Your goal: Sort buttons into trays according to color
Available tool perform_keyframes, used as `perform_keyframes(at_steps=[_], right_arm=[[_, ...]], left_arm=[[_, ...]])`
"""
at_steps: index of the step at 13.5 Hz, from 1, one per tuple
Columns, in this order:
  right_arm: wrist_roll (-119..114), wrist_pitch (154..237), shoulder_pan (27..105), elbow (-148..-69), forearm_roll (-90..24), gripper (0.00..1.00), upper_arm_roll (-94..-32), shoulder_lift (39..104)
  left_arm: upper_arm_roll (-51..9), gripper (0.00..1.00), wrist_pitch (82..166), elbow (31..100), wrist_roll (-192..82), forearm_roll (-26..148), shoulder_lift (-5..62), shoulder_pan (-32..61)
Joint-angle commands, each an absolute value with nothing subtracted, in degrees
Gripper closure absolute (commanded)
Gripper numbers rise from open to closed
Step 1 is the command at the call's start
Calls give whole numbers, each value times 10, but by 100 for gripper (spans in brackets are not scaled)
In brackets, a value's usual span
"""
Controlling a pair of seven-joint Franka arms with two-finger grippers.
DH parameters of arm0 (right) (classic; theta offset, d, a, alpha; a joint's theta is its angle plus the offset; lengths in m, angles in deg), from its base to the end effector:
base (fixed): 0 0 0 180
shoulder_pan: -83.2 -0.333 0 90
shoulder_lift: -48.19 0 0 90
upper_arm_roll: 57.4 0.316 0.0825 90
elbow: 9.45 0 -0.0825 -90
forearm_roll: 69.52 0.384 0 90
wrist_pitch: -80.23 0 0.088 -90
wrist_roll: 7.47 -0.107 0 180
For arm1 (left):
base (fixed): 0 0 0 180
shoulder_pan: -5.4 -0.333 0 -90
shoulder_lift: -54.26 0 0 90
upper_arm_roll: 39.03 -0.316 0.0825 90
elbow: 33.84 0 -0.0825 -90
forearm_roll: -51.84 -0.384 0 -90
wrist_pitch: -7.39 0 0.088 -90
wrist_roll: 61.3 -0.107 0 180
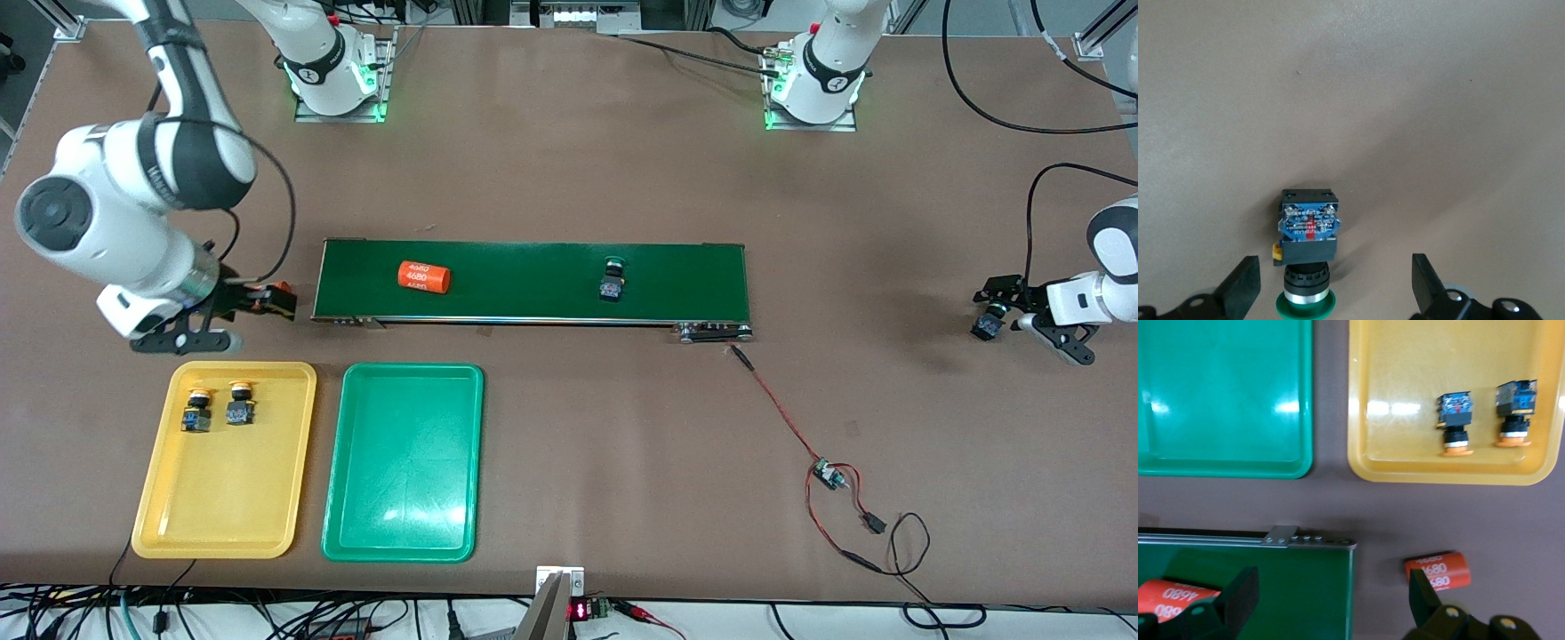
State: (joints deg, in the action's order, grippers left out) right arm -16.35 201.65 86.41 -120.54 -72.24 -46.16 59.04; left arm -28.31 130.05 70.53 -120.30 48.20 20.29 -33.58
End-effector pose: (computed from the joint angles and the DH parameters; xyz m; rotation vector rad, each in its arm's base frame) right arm 0.5919 0.0772 0.3889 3.1371 0.0105 -0.0070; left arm 0.5415 0.2999 0.1957 2.7966 -0.8048 -0.2181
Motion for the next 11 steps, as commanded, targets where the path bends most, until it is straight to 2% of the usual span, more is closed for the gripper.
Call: perform_keyframes(at_steps=[1, 8, 9, 11], right_arm=[[-222, 2070, 833, -1310, -714, 0, -462, 515], [-421, 2099, 726, -1326, -709, 0, -460, 523], [-421, 2100, 725, -1325, -709, 0, -454, 527], [-422, 2110, 725, -1323, -709, 0, -436, 535]], left_arm=[[-281, 0, 1284, 686, -1213, 469, 188, -336], [-281, 1, 1275, 665, -1224, 469, 163, -336], [-281, 7, 1275, 664, -1227, 468, 161, -336], [-281, 31, 1275, 652, -1233, 465, 155, -335]])
